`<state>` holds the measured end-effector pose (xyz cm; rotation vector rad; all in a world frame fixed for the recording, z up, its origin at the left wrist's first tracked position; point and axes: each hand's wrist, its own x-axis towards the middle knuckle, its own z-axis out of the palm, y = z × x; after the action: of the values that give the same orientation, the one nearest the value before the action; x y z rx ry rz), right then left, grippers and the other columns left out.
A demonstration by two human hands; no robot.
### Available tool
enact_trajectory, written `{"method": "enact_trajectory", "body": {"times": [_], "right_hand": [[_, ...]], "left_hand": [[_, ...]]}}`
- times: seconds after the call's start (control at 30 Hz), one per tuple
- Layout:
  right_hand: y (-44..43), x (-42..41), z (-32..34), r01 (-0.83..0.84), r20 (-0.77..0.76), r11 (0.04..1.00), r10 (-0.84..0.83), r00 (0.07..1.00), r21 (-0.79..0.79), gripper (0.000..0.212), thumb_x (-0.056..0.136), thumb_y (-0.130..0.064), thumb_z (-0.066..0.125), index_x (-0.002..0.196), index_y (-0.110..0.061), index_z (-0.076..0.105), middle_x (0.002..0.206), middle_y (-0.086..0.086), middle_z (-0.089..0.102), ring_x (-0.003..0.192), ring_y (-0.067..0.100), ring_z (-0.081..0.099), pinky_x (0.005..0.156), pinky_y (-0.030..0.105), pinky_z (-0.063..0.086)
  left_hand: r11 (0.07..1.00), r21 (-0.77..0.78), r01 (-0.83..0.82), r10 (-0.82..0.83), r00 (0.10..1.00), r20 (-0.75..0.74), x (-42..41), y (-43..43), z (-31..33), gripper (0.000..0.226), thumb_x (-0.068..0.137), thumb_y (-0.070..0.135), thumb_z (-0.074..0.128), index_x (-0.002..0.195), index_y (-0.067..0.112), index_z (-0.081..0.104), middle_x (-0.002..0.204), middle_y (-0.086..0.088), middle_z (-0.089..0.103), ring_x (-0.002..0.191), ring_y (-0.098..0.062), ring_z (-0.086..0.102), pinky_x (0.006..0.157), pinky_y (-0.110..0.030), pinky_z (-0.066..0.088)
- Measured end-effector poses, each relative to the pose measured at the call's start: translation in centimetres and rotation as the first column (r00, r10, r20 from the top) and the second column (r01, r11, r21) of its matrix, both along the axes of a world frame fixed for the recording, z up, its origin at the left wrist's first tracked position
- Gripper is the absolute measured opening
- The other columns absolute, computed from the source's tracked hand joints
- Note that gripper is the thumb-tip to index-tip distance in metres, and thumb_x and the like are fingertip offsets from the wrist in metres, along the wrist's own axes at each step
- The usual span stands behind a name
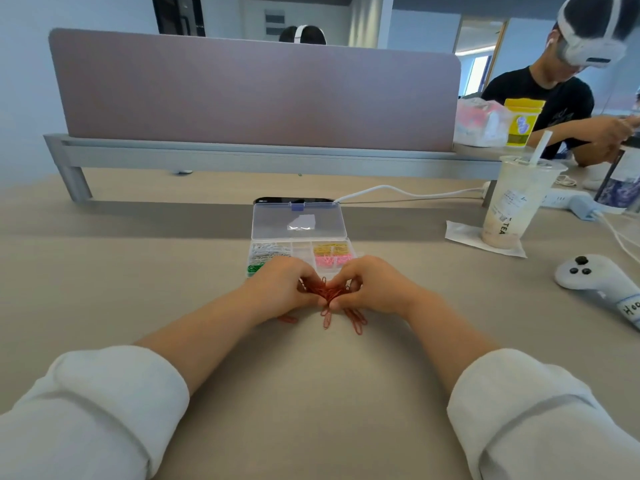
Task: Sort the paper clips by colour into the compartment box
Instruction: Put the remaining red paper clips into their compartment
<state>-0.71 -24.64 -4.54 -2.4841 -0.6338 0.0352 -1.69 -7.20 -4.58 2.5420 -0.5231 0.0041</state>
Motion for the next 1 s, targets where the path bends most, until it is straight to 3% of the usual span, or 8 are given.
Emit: {"method": "enact_trajectory", "body": {"times": [0.1, 0.27, 0.37, 0.57, 0.67, 0.83, 0.93, 1.0], "right_hand": [[-0.5, 0.2, -0.3, 0.007, 0.014, 1.0, -0.008, 1.0, 0.029, 0.026, 0.069, -0.02, 0.08, 0.095, -0.018, 0.075, 0.065, -0.018, 0.055, 0.058, -0.007, 0.049, 0.059, 0.006, 0.037], [-1.2, 0.4, -0.7, 0.044, 0.041, 0.992, -0.049, 0.998, 0.114, 0.02, 0.07, -0.017, 0.079, 0.09, -0.016, 0.077, 0.076, -0.006, 0.065, 0.063, 0.002, 0.052, 0.069, 0.013, 0.043], [-1.4, 0.4, -0.8, 0.069, 0.045, 0.983, -0.077, 0.996, 0.171, 0.017, 0.071, -0.015, 0.078, 0.089, -0.016, 0.077, 0.073, -0.007, 0.066, 0.06, -0.001, 0.052, 0.063, 0.006, 0.041], [-2.0, 1.1, -0.7, 0.146, 0.095, 0.93, -0.188, 0.978, 0.337, 0.011, 0.075, -0.015, 0.075, 0.086, -0.014, 0.075, 0.071, -0.008, 0.065, 0.058, -0.006, 0.052, 0.06, 0.006, 0.043], [-1.6, 1.6, -0.8, 0.155, 0.133, 0.928, -0.21, 0.969, 0.339, 0.01, 0.076, -0.015, 0.074, 0.085, -0.01, 0.075, 0.074, -0.005, 0.065, 0.059, -0.008, 0.052, 0.062, 0.003, 0.04], [-0.7, 2.6, -0.9, 0.213, 0.199, 0.919, -0.289, 0.936, 0.332, 0.015, 0.079, -0.019, 0.072, 0.091, -0.011, 0.074, 0.079, -0.005, 0.065, 0.068, 0.005, 0.053, 0.063, 0.003, 0.037], [0.0, 3.2, -0.9, 0.23, 0.194, 0.918, -0.302, 0.933, 0.322, 0.016, 0.08, -0.02, 0.071, 0.093, -0.011, 0.073, 0.085, 0.002, 0.068, 0.076, 0.011, 0.055, 0.067, 0.013, 0.039], [0.3, 3.6, -0.9, 0.232, 0.199, 0.923, -0.3, 0.933, 0.306, 0.017, 0.08, -0.02, 0.071, 0.094, -0.011, 0.073, 0.086, 0.002, 0.068, 0.076, 0.01, 0.055, 0.066, 0.008, 0.038]], "left_hand": [[0.999, 0.032, -0.007, 0.005, 0.997, 0.08, 0.0, 0.1, -0.2, 0.026, 0.079, 0.027, 0.072, 0.102, 0.015, 0.072, 0.094, -0.005, 0.069, 0.086, -0.017, 0.062, 0.055, -0.002, 0.041], [1.0, 0.004, 0.002, -0.003, 0.986, 0.168, -0.2, 0.5, -0.5, 0.023, 0.079, 0.027, 0.07, 0.101, 0.02, 0.073, 0.092, -0.001, 0.069, 0.085, -0.014, 0.061, 0.056, -0.004, 0.039], [0.999, -0.036, 0.011, -0.005, 0.986, 0.166, -0.4, 0.6, -0.6, 0.022, 0.08, 0.026, 0.07, 0.101, 0.02, 0.073, 0.092, -0.001, 0.069, 0.083, -0.013, 0.061, 0.056, -0.004, 0.042], [0.998, -0.065, 0.005, 0.007, 0.983, 0.183, -0.1, 0.7, -0.8, 0.023, 0.083, 0.029, 0.066, 0.103, 0.02, 0.072, 0.092, 0.002, 0.07, 0.078, -0.004, 0.053, 0.065, -0.001, 0.037], [0.997, -0.077, -0.004, 0.017, 0.984, 0.179, 0.0, 0.8, -0.9, 0.022, 0.083, 0.03, 0.066, 0.102, 0.021, 0.072, 0.094, 0.001, 0.071, 0.081, -0.006, 0.056, 0.07, -0.008, 0.038], [0.992, -0.126, -0.009, 0.031, 0.984, 0.175, 0.1, 0.7, -1.0, 0.022, 0.084, 0.029, 0.065, 0.102, 0.019, 0.073, 0.089, 0.002, 0.069, 0.08, -0.006, 0.056, 0.066, 0.001, 0.037], [0.991, -0.132, -0.008, 0.032, 0.984, 0.175, 0.3, 0.7, -1.0, 0.021, 0.084, 0.029, 0.065, 0.1, 0.019, 0.073, 0.089, 0.0, 0.071, 0.078, -0.005, 0.056, 0.07, -0.001, 0.035], [0.991, -0.134, -0.003, 0.026, 0.985, 0.17, 0.3, 0.6, -1.0, 0.021, 0.084, 0.029, 0.065, 0.1, 0.019, 0.073, 0.088, 0.0, 0.071, 0.077, -0.006, 0.057, 0.07, -0.002, 0.035]]}}
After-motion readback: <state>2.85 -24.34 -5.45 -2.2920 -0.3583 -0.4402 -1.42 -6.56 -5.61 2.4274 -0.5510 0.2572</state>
